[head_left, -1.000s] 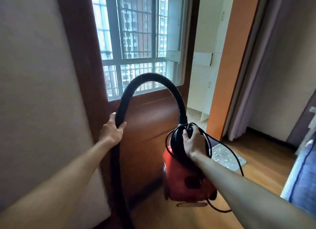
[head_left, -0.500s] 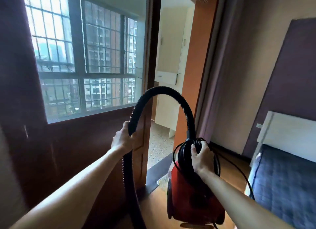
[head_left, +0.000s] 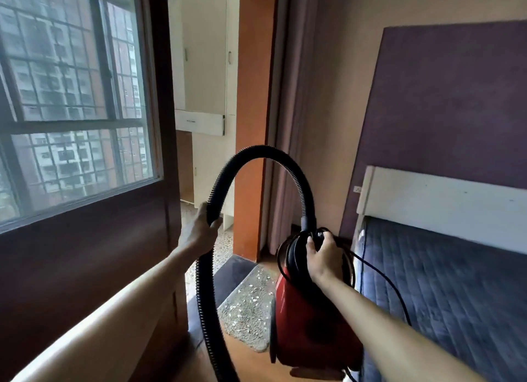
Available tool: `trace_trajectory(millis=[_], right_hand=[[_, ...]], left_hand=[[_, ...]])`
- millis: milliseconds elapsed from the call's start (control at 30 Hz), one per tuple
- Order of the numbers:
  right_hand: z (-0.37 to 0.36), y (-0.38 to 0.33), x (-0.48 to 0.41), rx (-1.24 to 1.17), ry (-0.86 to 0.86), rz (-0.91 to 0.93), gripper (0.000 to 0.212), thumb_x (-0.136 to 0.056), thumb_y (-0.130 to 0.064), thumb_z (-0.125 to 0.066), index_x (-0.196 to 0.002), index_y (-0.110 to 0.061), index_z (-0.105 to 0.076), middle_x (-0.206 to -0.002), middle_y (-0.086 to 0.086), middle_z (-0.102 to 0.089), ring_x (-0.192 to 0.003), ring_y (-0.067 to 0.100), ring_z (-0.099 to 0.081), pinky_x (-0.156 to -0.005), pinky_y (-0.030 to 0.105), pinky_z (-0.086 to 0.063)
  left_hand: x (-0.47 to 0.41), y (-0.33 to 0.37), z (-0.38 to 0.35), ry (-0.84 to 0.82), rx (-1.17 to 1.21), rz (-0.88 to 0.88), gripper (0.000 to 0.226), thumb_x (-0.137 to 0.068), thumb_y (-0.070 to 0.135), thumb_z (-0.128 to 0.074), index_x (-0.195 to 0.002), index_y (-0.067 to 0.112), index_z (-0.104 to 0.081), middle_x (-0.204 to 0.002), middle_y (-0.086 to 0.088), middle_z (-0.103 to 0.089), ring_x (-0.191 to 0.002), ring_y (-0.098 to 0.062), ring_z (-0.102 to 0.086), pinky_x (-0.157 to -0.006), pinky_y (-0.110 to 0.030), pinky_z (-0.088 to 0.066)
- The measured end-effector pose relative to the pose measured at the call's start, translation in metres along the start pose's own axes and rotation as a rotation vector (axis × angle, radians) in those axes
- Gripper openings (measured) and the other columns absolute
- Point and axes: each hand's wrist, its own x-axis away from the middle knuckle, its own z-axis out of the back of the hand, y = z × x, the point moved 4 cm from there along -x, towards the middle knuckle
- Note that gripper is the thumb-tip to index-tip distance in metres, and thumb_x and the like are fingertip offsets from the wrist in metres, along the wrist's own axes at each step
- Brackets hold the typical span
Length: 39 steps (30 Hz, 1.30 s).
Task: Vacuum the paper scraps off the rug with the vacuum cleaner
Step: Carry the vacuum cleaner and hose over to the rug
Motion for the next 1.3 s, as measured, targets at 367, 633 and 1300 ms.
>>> trace_trajectory(millis=[367,633,1300], right_hand=[[-0.059,0.005,-0.114,0.089,0.128,-0.062,0.032,-0.096,-0.026,-0.055,-0.118,-0.002,-0.057,-0.112,0.021,-0.067,-0.104,0.038,-0.063,-0.082,0.037,-0.047],[-0.08,0.018,-0.174,0.142,0.157,-0.124,0.035,-0.096,-0.03,-0.054,-0.124,-0.008,-0.054,-0.113,0.018,-0.066,-0.106,0.037,-0.061,-0.084,0.037,-0.047],[-0.141,0.089,-0.375,0.163,0.14,-0.143,0.033,-0.099,-0.029,-0.05,-0.124,-0.007,-0.051,-0.111,0.017,-0.066,-0.101,0.035,-0.064,-0.079,0.037,-0.05]], left_hand=[[-0.183,-0.021,-0.082,-0.118,-0.013,-0.112,0.037,-0.096,0.029,-0.06,-0.127,0.028,-0.04,-0.1,-0.02,-0.069,-0.073,-0.031,-0.063,-0.066,-0.043,-0.055],[-0.241,-0.003,-0.124,-0.176,-0.061,-0.145,0.041,-0.101,0.031,-0.054,-0.137,0.02,-0.04,-0.104,-0.015,-0.067,-0.055,-0.014,-0.048,-0.048,-0.027,-0.034],[-0.414,0.054,-0.265,-0.21,0.0,-0.199,0.044,-0.102,0.023,-0.051,-0.143,0.014,-0.037,-0.095,-0.009,-0.055,-0.059,-0.01,-0.05,-0.047,-0.023,-0.034]])
